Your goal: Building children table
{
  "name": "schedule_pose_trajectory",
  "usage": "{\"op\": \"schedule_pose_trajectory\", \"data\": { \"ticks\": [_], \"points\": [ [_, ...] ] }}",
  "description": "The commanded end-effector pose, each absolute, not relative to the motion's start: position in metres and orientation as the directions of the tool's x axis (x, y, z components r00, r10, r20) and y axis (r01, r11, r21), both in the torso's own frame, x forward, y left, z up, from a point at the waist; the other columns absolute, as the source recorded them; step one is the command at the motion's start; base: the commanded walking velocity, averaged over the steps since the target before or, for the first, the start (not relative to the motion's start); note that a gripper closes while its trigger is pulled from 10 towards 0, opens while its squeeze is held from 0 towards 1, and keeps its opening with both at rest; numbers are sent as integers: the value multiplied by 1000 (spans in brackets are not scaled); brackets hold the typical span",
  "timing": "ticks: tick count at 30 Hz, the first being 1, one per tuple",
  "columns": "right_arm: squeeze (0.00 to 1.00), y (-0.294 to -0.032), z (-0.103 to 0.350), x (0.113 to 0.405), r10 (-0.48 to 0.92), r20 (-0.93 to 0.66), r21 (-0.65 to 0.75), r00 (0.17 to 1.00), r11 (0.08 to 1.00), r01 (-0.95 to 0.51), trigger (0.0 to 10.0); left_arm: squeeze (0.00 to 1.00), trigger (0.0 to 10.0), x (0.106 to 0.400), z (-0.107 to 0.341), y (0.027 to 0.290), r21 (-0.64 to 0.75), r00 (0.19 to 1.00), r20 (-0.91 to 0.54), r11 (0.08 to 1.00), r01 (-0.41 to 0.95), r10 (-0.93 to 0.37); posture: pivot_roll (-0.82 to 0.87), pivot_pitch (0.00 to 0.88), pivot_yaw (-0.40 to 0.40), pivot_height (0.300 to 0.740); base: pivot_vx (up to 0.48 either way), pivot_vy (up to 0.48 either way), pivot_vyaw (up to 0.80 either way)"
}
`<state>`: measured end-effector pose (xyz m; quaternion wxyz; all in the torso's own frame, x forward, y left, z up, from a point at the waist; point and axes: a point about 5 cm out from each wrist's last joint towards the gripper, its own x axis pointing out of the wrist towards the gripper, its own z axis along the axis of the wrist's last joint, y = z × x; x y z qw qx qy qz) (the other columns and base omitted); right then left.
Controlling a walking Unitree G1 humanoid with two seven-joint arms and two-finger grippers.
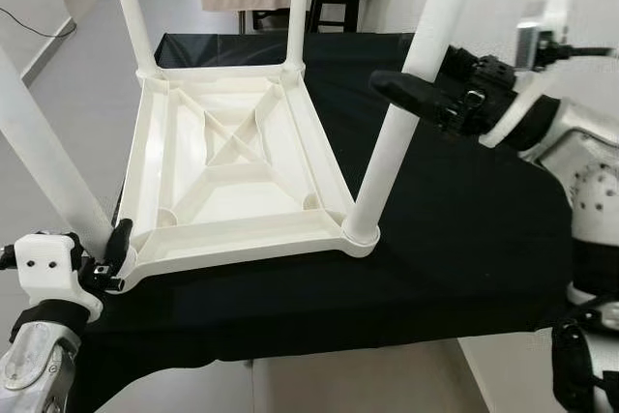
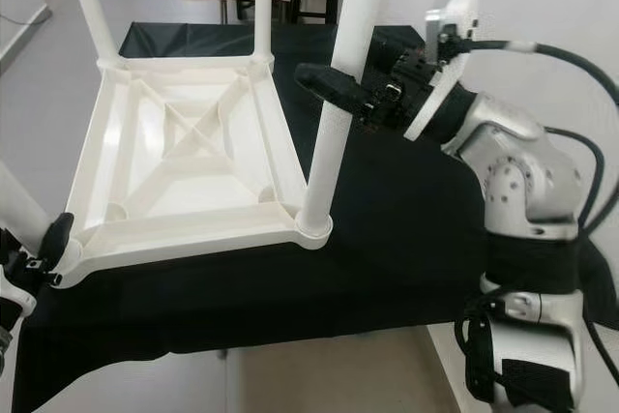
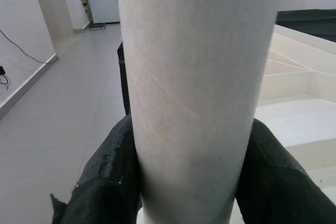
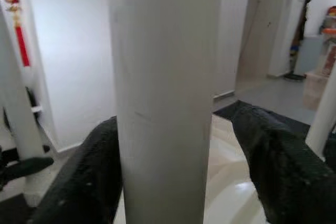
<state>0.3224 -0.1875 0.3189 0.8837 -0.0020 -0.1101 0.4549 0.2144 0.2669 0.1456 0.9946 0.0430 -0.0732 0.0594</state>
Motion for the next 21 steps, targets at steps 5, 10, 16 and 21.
{"op": "schedule_pose_trajectory", "data": {
  "ticks": [5,10,16,21],
  "points": [
    [0,-194,315,332,794,167,-105,585,604,-790,0,0,10000,212,149,273,92,972,174,981,-173,156,74,60,-95,740,0,0,0],
    [0,-197,318,338,771,204,-92,603,628,-772,0,0,10000,212,151,273,95,970,179,979,-182,163,75,62,-94,740,0,0,0],
    [0,-203,321,348,694,273,-17,666,696,-718,0,0,10000,219,174,282,116,957,229,972,-206,175,92,60,-93,740,0,0,0],
    [0,-217,300,362,521,222,101,824,828,-551,0,0,10000,237,234,295,160,920,371,966,-202,131,99,59,-82,740,0,0,0]
  ]
}}
